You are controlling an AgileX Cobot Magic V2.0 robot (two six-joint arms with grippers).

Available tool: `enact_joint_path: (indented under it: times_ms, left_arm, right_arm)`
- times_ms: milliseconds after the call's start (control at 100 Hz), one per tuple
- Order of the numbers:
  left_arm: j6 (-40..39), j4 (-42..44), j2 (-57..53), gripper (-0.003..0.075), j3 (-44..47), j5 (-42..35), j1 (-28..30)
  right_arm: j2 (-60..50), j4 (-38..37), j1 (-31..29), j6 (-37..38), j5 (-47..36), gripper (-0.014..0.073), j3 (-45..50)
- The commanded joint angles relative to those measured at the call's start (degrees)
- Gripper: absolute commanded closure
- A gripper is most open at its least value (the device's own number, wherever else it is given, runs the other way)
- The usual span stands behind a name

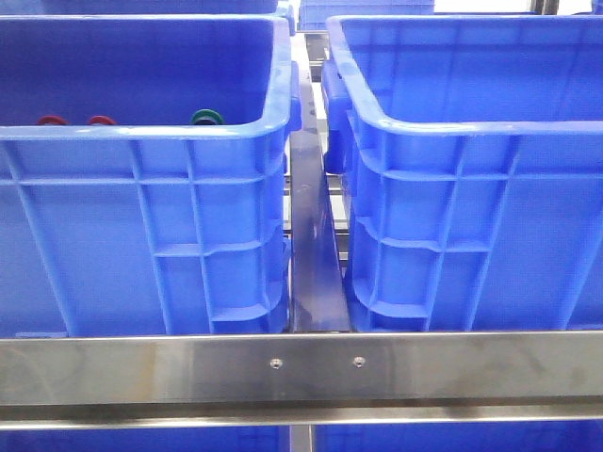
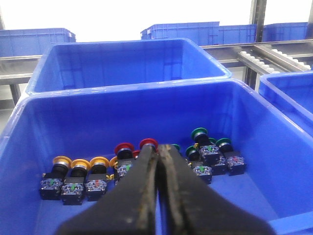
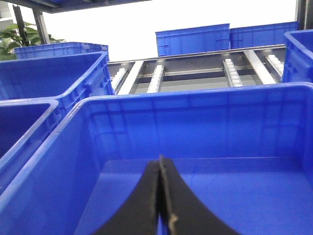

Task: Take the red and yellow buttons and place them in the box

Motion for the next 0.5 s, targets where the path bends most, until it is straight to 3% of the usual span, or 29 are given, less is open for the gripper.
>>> enact_joint_path:
  times_ms: [0,340,410,490]
  left_arm:
    - [-0.4,-0.5,0.4,0.0739,-1.5,-4.7,0.0]
    - [-0.4,-0.5,0.4,0.0739,-1.5,-4.7,0.0]
    - [-0.4,-0.5,0.4,0.0739,-1.5,-4.7,0.0]
    - [-0.4,-0.5,0.4,0.0739,-1.5,-4.7,0.0]
  right_arm:
    - [0.0,-0.3,-0.4,-0.6,1.2,0.0661,-1.6]
    - [0.0,-0.7,-0.4,-0.2,0.1,0.0661,-1.4]
    - [-0.5,-4.4,-0.4,3.3,0.0,0.0661,-1.4]
    - [-2.3,-14.9,-0.4,12.6,0.6,0.0661,-1.3]
